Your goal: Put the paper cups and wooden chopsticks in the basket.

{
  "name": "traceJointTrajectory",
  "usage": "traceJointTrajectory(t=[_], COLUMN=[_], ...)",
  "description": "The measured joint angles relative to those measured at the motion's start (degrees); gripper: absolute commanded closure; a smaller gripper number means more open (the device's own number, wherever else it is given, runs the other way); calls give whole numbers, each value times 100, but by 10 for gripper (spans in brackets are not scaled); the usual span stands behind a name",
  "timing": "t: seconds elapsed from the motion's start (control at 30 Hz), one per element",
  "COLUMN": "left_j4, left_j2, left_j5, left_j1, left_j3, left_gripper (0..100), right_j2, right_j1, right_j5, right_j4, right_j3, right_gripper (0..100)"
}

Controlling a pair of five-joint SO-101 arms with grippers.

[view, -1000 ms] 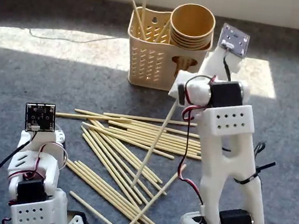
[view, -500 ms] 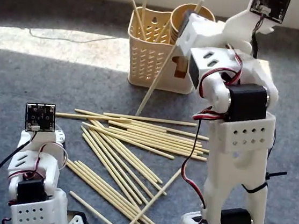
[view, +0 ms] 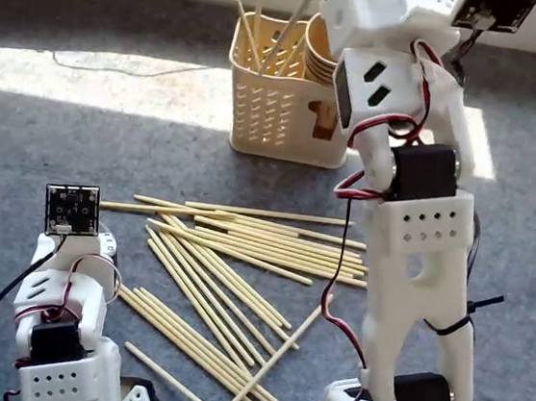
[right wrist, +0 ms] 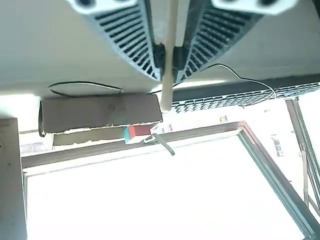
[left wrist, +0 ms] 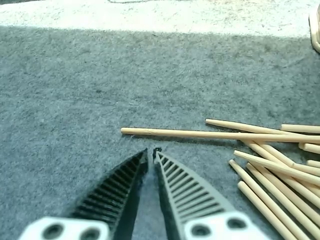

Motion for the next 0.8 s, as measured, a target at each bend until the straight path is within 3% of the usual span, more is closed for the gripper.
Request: traceJointTrajectory(t=[0.37,0.8], left_j4=[0,0], left_j2=[0,0], left_j5=[0,0], left_j1=[0,0], left_j3=[0,0], left_gripper=[961,961], right_j2=[9,9], right_j1=[0,0], right_j5=[1064,1187], right_j4=[-2778,-3156], right_j3=[1873,2963], right_gripper=[993,954])
